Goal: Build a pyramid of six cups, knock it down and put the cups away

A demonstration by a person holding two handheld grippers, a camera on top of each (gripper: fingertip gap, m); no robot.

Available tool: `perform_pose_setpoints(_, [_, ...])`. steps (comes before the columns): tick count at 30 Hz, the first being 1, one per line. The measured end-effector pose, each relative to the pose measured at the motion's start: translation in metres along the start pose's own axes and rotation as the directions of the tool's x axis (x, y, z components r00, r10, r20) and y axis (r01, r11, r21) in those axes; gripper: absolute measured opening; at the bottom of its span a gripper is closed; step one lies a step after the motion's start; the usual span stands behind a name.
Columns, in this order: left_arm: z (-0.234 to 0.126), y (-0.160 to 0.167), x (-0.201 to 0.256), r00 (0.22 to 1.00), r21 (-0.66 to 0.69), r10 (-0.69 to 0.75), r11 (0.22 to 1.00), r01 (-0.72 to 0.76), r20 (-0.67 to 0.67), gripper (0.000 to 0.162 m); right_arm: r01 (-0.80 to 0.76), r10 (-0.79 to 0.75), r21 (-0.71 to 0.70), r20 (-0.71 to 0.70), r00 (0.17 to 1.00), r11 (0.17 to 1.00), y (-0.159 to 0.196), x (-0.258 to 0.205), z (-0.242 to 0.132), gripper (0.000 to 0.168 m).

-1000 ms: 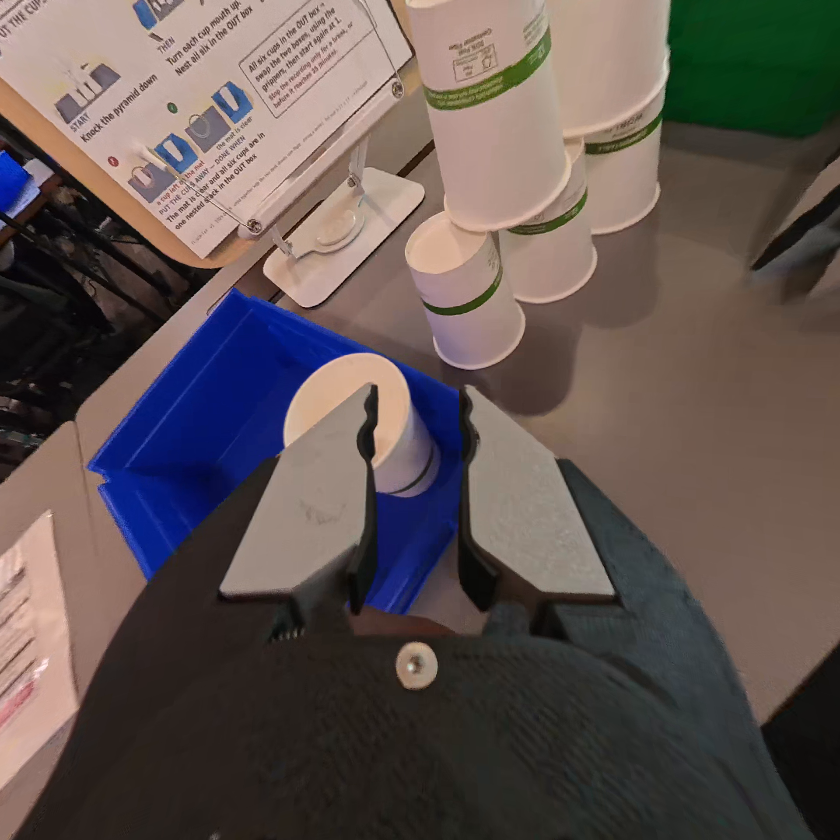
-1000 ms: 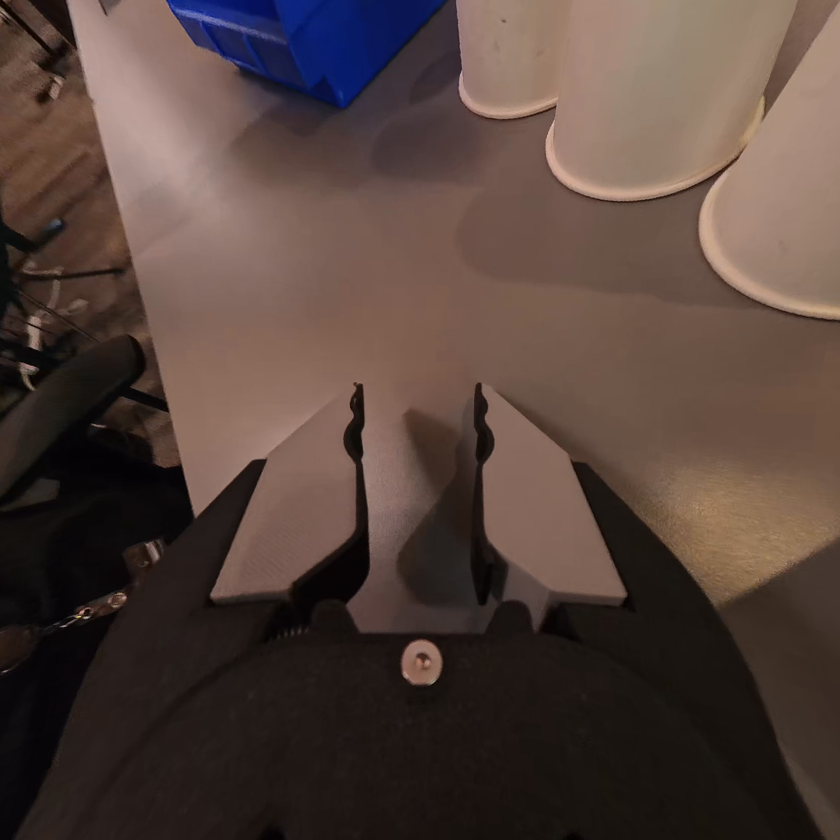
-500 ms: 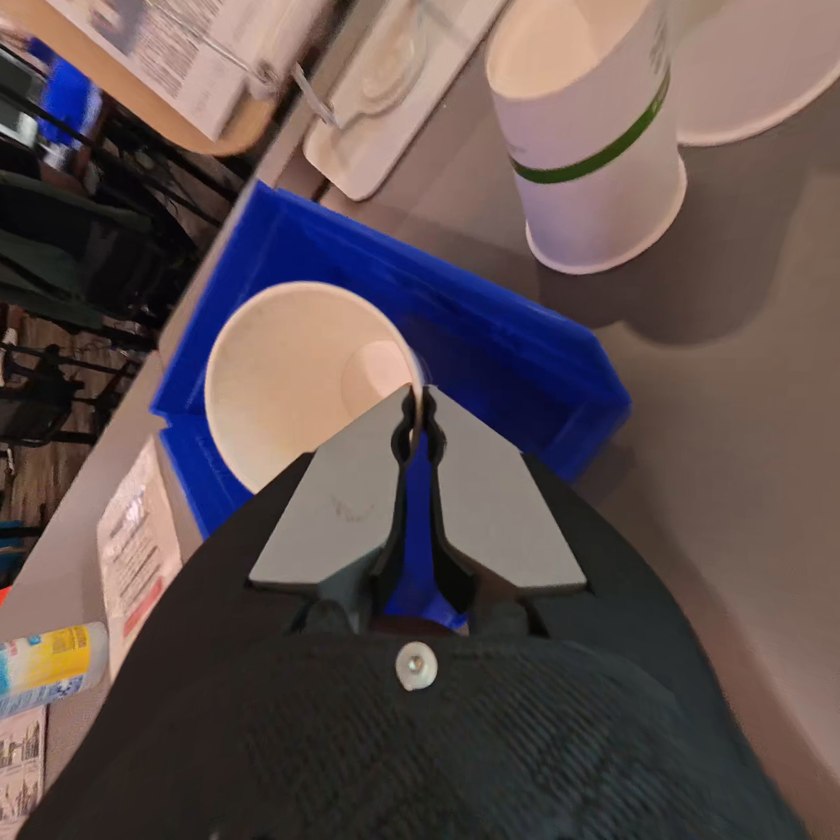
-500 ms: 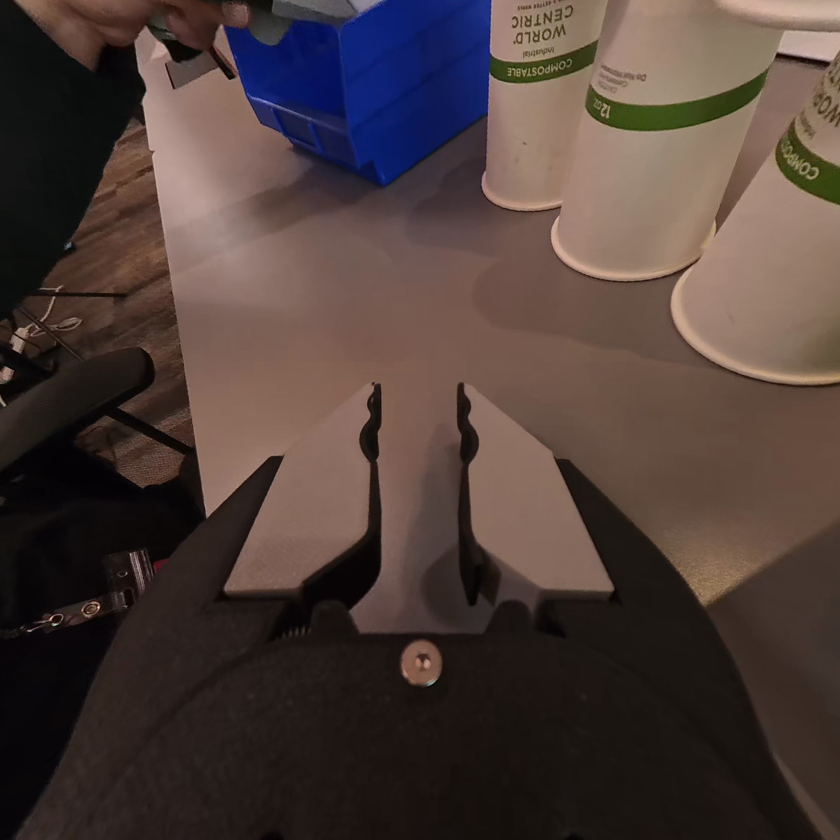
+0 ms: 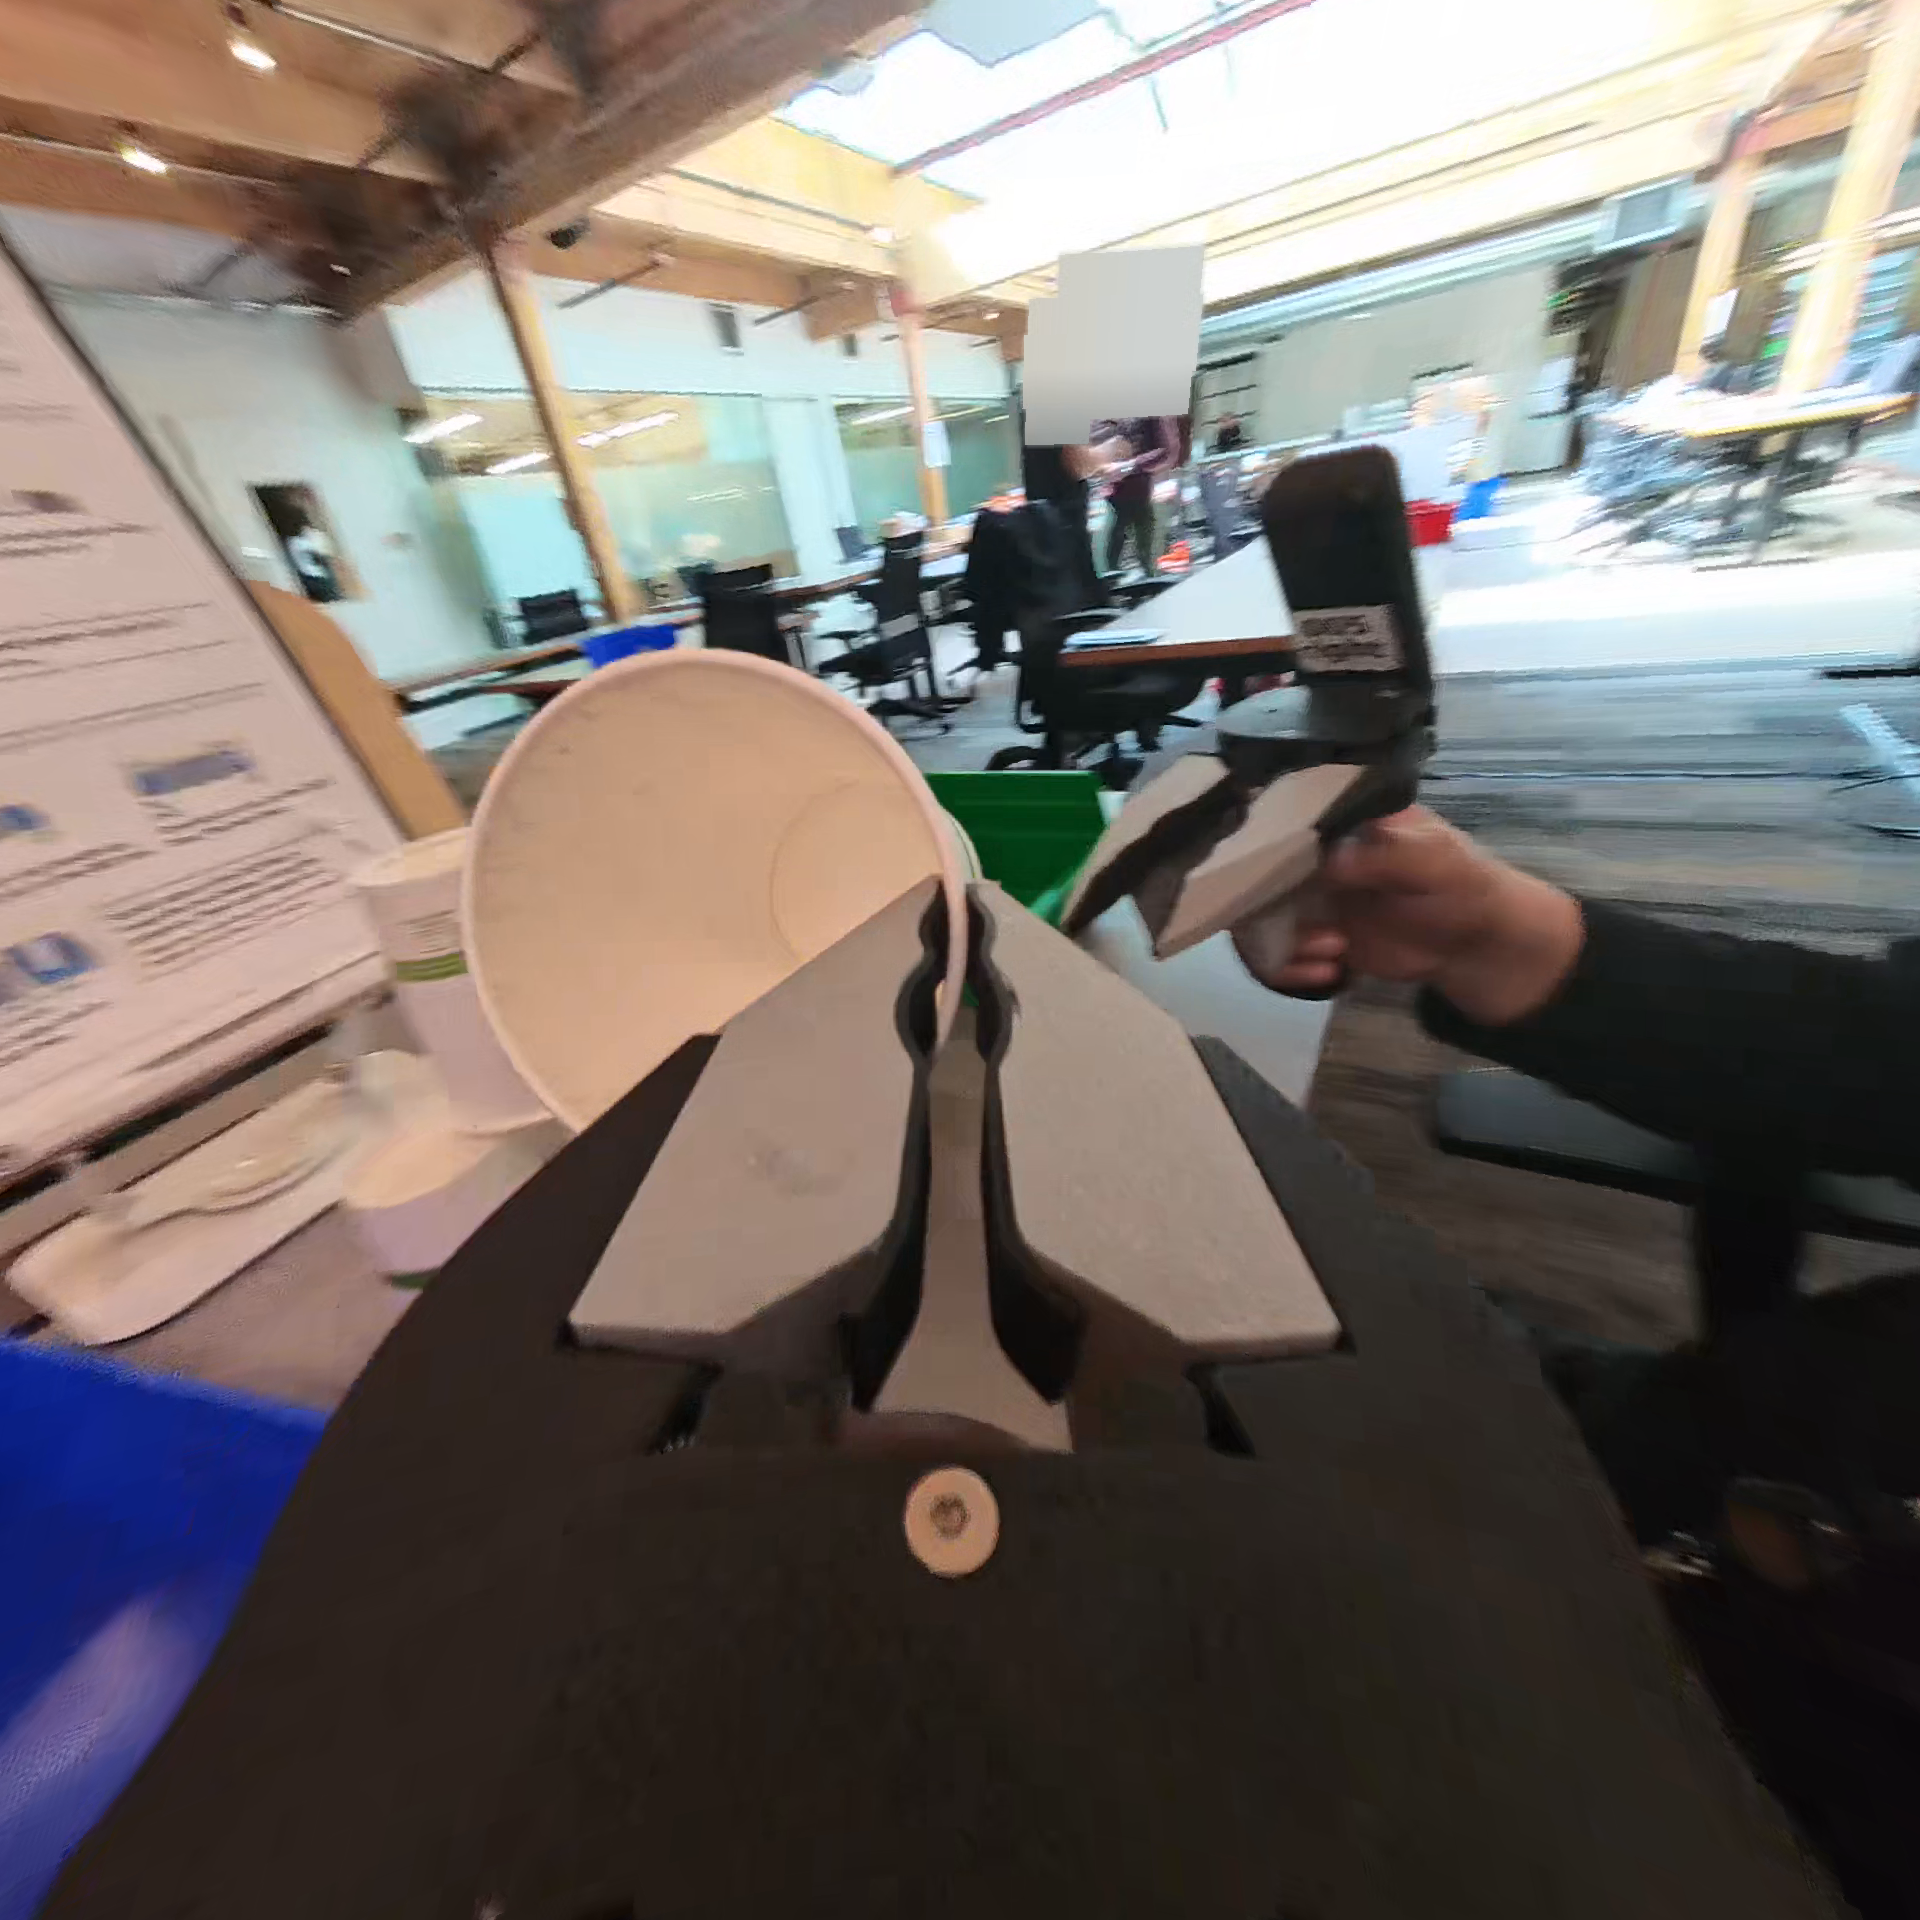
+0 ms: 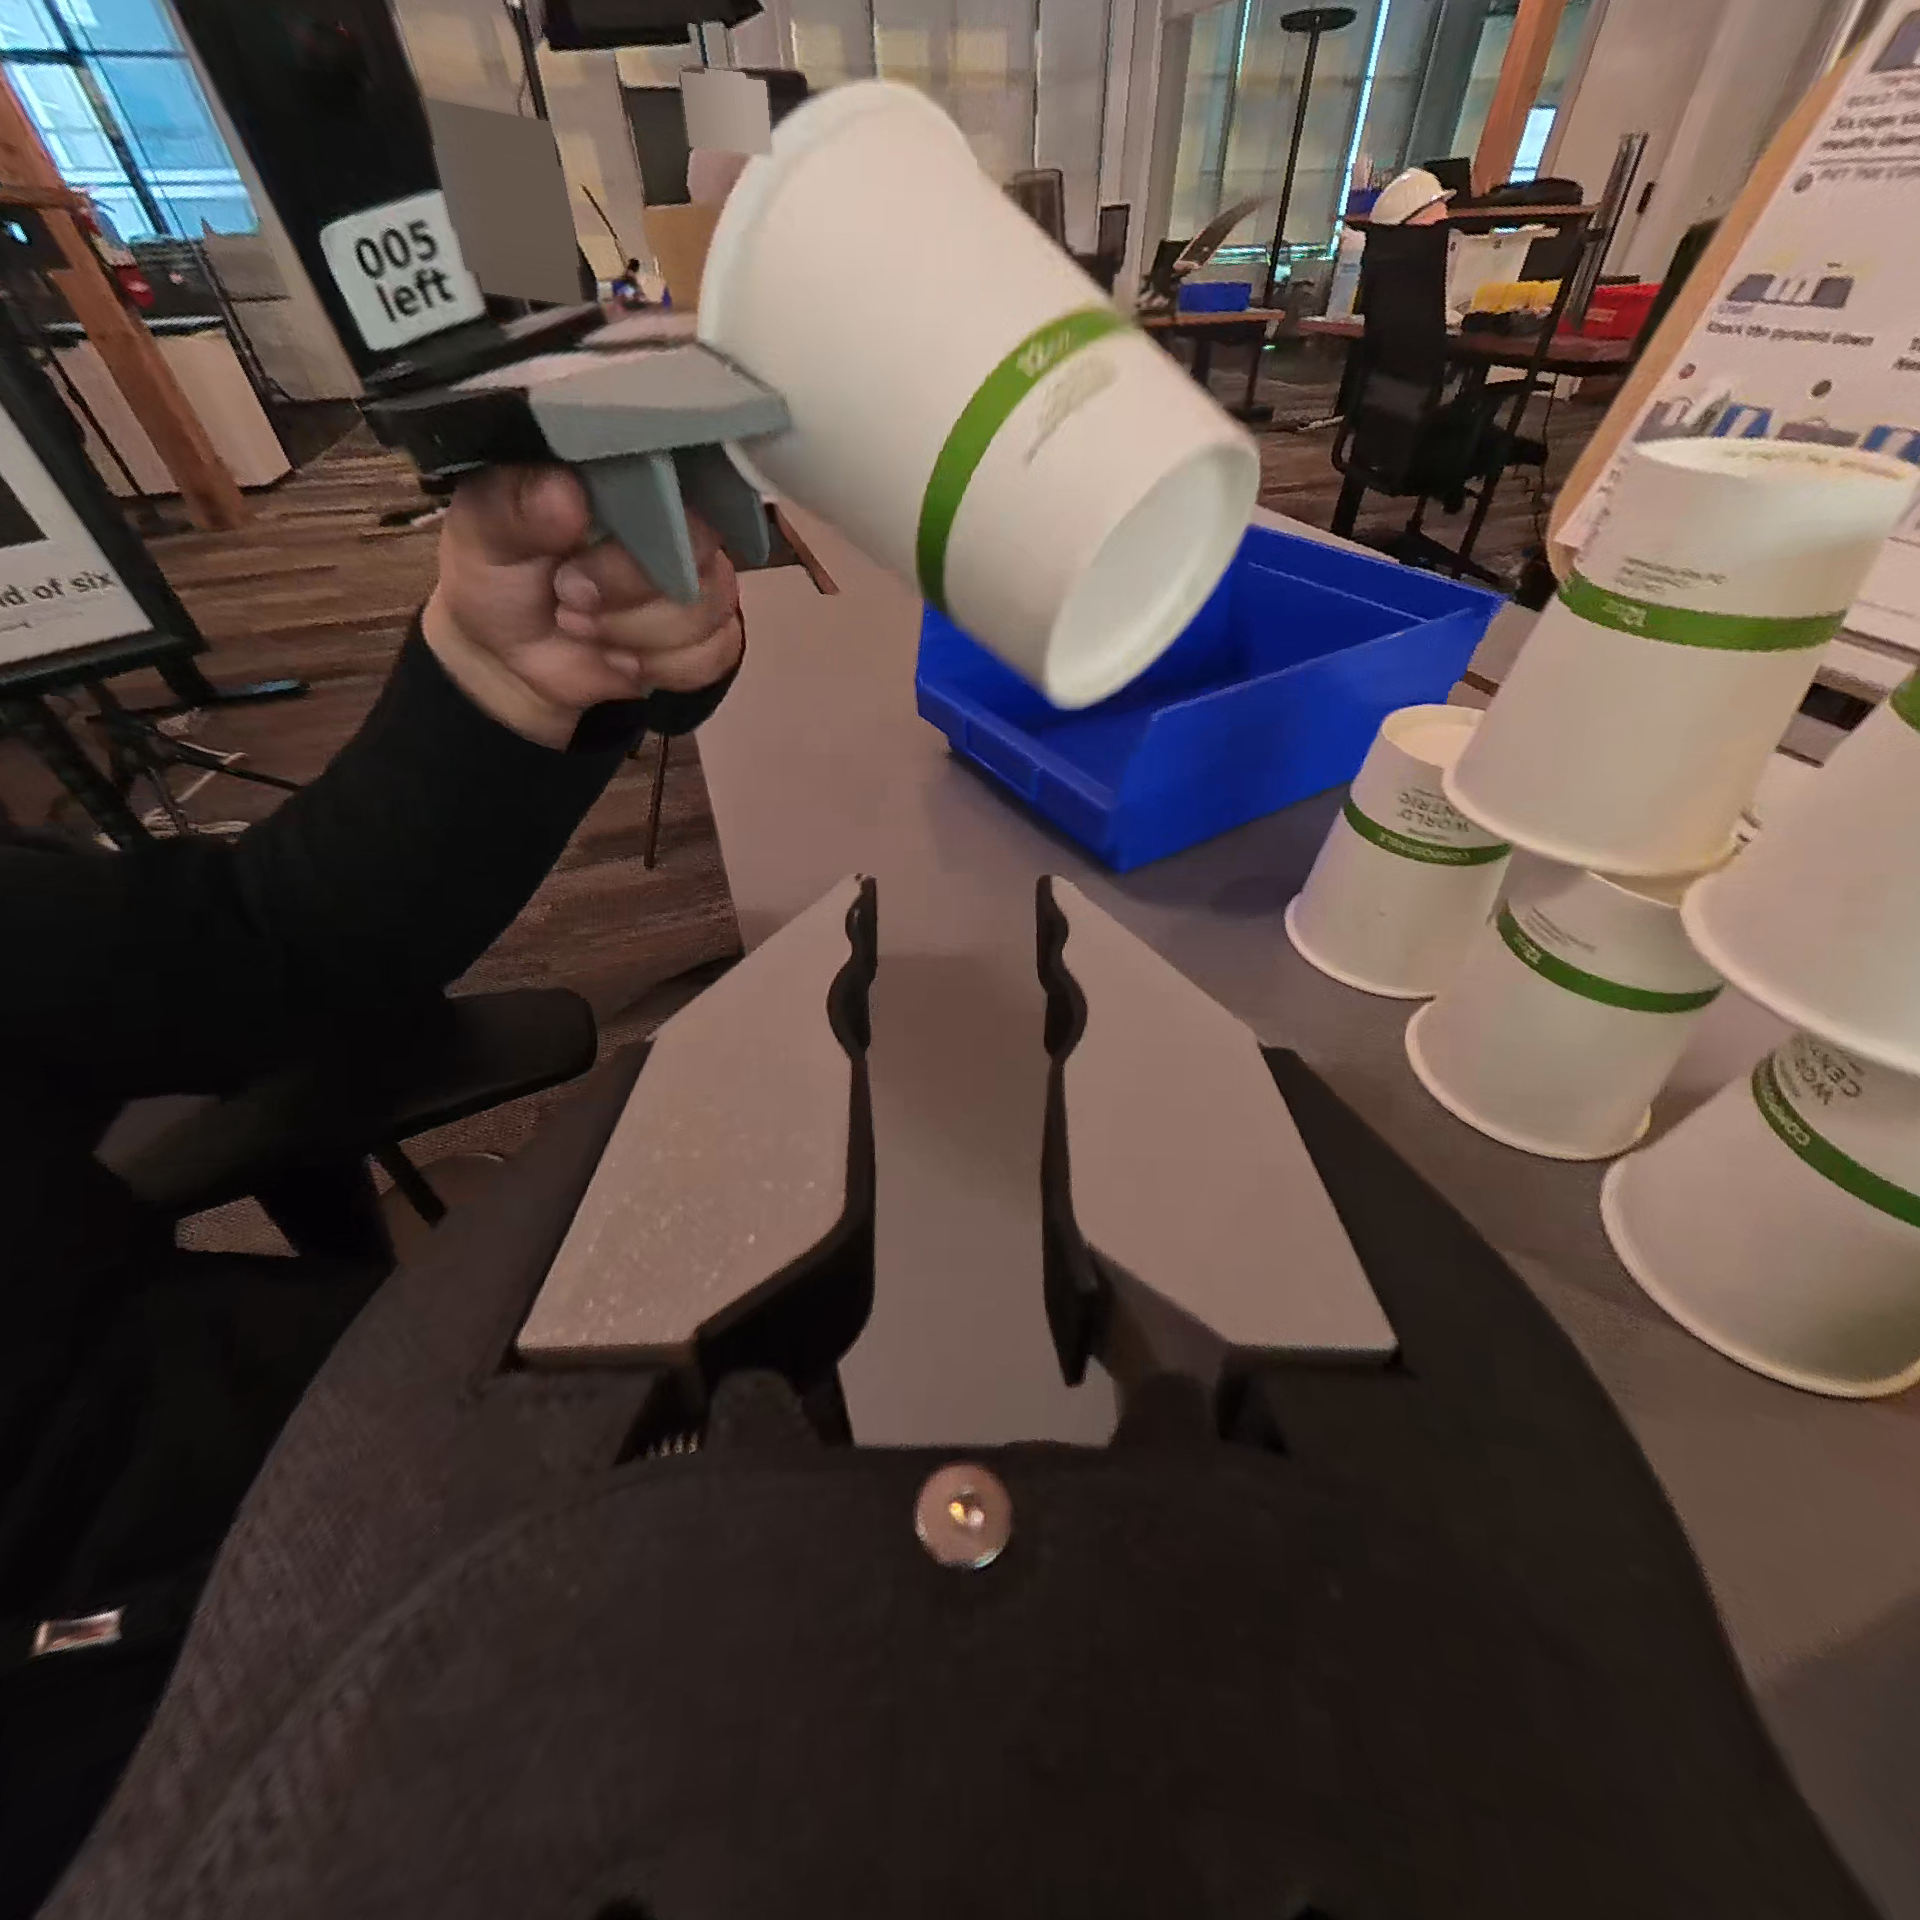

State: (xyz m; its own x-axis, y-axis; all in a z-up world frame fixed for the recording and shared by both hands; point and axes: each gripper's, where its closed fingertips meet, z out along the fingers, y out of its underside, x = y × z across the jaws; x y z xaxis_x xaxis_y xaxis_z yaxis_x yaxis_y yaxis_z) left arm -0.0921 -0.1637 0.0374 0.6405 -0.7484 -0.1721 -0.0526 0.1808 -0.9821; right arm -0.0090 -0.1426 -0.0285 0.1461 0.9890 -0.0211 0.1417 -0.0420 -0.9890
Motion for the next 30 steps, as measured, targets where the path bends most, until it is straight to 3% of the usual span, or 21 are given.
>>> perform_pose_setpoints(4, [0.001,-0.008,0.035,0.991,0.051,-0.025,0.998,0.032,-0.132,0.000,0.033,-0.033,0.040,0.005,0.999,0.999,-0.016,-0.013,-0.003,0.029])
perform_pose_setpoints(10, [0.012,0.000,0.047,0.974,0.034,-0.097,0.994,0.106,-0.203,0.000,-0.007,-0.005,0.103,0.109,0.994,0.995,-0.027,-0.028,-0.012,0.008])
perform_pose_setpoints(18, [0.011,-0.003,0.049,0.955,0.050,-0.166,0.982,0.184,-0.246,0.000,-0.004,0.001,0.103,0.032,0.999,0.995,-0.027,-0.011,-0.022,0.020])
perform_pose_setpoints(21, [0.014,0.000,0.053,0.960,0.040,-0.144,0.987,0.158,-0.239,0.000,-0.061,0.045,0.124,0.127,0.991,0.990,-0.030,-0.025,-0.020,0.018])
perform_pose_setpoints(23, [0.015,0.002,0.054,0.962,0.045,-0.136,0.988,0.151,-0.235,0.000,-0.055,0.043,0.129,0.095,0.995,0.990,-0.029,-0.020,-0.018,0.009])
perform_pose_setpoints(30, [0.018,0.014,0.047,0.975,0.010,-0.108,0.994,0.113,-0.196,0.002,-0.103,0.089,0.114,0.120,0.989,0.988,-0.022,-0.016,-0.018,0.003])
